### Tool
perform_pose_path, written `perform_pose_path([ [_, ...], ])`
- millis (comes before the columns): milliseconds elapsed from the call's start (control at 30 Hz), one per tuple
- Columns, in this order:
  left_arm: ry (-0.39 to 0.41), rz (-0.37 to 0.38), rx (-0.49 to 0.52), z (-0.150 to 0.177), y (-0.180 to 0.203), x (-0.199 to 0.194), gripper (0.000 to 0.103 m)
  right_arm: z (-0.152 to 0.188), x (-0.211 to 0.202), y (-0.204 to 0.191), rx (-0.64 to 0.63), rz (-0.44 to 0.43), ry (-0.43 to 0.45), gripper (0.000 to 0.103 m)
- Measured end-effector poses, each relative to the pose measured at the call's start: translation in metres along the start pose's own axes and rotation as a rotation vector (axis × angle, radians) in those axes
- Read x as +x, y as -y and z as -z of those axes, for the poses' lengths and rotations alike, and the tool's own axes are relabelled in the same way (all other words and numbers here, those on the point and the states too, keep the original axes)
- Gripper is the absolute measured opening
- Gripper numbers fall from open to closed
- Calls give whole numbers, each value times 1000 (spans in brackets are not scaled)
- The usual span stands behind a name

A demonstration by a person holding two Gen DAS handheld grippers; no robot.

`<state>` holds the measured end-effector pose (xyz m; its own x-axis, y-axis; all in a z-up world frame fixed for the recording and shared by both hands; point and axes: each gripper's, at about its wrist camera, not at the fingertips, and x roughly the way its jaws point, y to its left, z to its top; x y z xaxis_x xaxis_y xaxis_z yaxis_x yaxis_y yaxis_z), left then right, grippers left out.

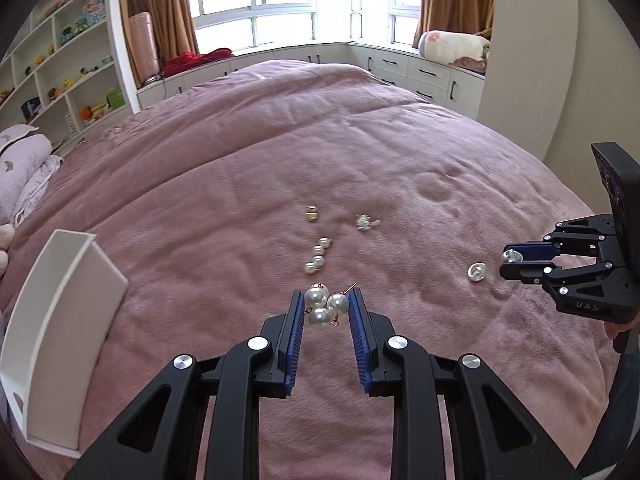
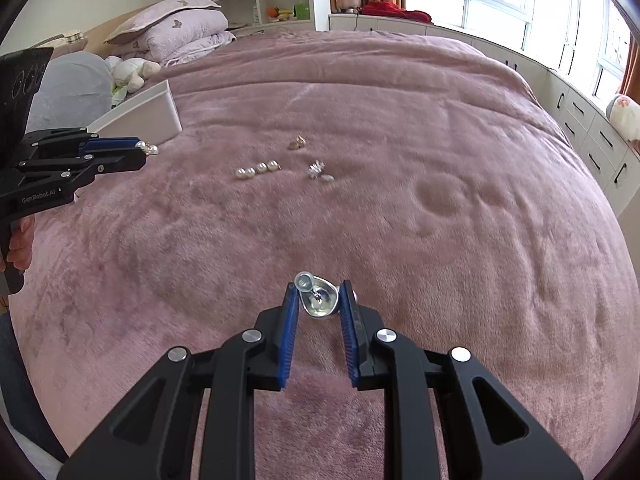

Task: Organize jewelry
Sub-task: 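Carry pearl earring and silver heart to the tray and release them inside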

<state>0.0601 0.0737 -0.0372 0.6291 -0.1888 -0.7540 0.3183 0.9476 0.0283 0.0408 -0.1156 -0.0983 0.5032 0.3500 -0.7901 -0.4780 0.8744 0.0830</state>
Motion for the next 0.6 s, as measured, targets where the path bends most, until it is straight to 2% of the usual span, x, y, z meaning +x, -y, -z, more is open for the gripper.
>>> perform_pose_path([
  [200,11,-60,-34,5,-37,-21,27,-19,-2,-17,-15,-22,21,21],
  [433,32,-137,-113,15,-99,-53,27,-45,-4,-42,-34,-61,49,21],
  [600,23,-218,-190,29,-157,-72,27,-85,-1,-78,-70,-107,81,21],
])
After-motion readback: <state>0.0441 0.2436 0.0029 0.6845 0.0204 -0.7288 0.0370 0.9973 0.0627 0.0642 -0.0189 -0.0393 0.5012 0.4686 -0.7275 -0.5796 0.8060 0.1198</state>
